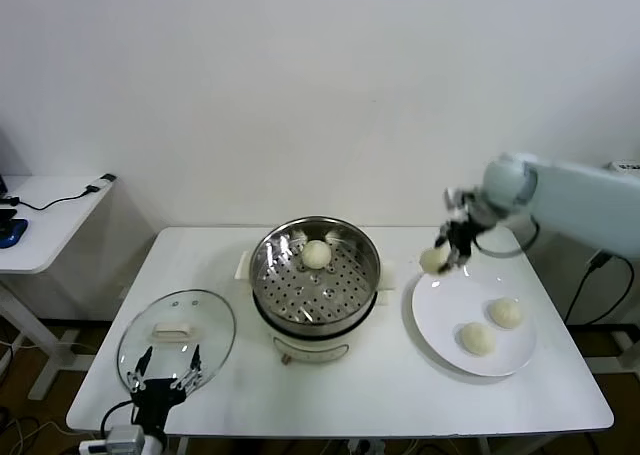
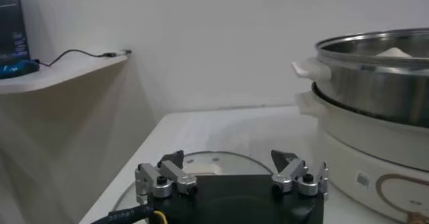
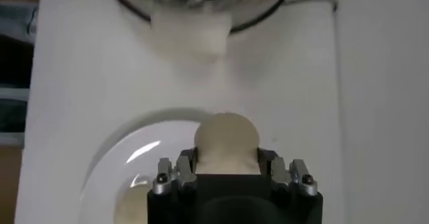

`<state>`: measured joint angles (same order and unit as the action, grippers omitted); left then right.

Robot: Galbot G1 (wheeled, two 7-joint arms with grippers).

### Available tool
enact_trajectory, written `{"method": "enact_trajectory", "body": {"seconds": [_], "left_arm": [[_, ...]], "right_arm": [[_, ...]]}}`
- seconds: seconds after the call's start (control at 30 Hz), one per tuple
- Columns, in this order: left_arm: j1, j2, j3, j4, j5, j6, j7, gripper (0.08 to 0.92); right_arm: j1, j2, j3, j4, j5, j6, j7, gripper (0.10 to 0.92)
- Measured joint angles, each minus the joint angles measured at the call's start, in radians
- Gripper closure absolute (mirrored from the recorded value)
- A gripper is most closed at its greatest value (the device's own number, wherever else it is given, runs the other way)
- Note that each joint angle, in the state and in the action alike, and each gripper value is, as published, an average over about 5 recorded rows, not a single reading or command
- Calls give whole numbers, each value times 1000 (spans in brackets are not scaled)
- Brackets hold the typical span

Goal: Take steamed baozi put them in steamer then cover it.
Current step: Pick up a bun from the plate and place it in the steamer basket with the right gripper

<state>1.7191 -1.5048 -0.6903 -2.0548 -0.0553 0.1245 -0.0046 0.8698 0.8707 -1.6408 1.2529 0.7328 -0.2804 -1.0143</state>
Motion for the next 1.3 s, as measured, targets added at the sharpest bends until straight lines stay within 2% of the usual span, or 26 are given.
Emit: {"method": "enact_trajectory", "body": {"seconds": [0.23,0.43,0.77,1.17,1.3], "left_arm": [[-9,0,8,0,0,-4,-1,177],[-15,-3,4,-3,-1,-5,-1,177],[-22,-2,-4,2,-4,-1,-1,177],[-34,0,-2,17,-4,1,0,177],[-35,0,-1,18,-4,0,0,177]], "right_arm": [[115,130,6,82,201,-64,46,423],[80,266,28,103,285,-130,136,423],[-80,443,40,14,274,-191,239,423],[-223,565,47,-120,228,-209,291,422],[-242,583,49,-145,221,-210,299,366]]}}
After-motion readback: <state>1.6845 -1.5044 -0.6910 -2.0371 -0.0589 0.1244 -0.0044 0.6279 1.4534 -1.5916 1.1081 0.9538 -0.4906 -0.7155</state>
